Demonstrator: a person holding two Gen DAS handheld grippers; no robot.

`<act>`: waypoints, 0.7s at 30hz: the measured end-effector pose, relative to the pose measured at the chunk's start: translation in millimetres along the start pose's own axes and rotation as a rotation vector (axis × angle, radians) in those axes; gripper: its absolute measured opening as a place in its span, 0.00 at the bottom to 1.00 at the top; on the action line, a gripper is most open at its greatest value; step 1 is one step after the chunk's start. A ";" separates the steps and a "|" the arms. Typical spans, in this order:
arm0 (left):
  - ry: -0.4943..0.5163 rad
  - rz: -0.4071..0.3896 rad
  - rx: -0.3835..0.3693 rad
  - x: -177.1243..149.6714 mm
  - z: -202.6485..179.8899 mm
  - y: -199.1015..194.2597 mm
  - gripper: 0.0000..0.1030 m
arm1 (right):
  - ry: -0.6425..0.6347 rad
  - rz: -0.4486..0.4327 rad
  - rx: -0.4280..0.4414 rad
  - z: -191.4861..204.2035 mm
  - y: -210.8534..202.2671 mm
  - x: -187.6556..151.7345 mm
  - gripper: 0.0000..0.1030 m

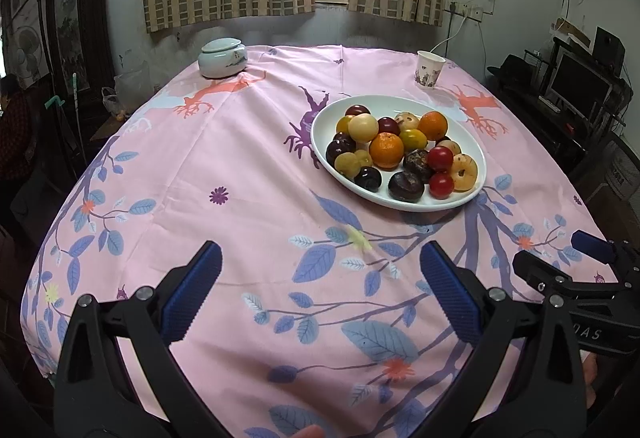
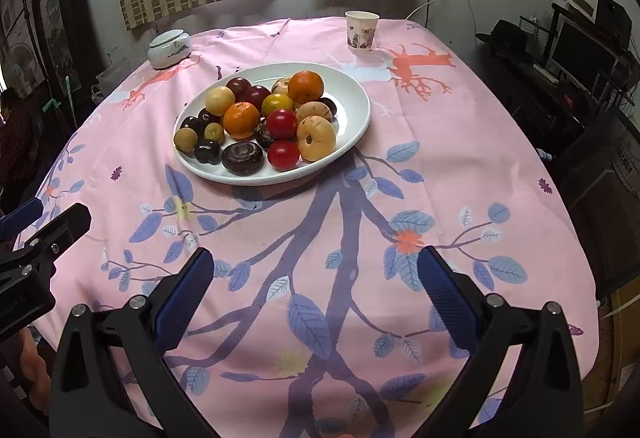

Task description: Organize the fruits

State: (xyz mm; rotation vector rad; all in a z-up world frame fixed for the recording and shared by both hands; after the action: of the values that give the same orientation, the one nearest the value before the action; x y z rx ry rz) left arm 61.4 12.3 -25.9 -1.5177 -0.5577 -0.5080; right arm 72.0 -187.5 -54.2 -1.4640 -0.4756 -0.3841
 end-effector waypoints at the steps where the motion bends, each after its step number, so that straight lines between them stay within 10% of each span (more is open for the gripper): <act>1: 0.000 -0.001 0.000 0.0 -0.1 -0.1 0.98 | 0.001 0.000 -0.001 -0.2 -0.2 0.1 0.99; 21: -0.022 0.038 -0.021 0.8 7.9 5.9 0.98 | -0.014 0.012 0.001 4.6 2.5 -0.3 0.99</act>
State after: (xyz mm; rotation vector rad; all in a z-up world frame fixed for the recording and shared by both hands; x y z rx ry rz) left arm 65.5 20.1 -30.2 -1.5531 -0.5414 -0.4699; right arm 72.7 -182.8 -56.3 -1.4684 -0.4779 -0.3647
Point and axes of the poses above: each gripper's, at about its wrist camera, not at the fingertips, and y roughly the way its jaws point, z to its left, x to its top, the point moved 2 cm from there along y, roughly the way its jaws point, and after that the axes turned 8 degrees about z, right-handed, at the moved point
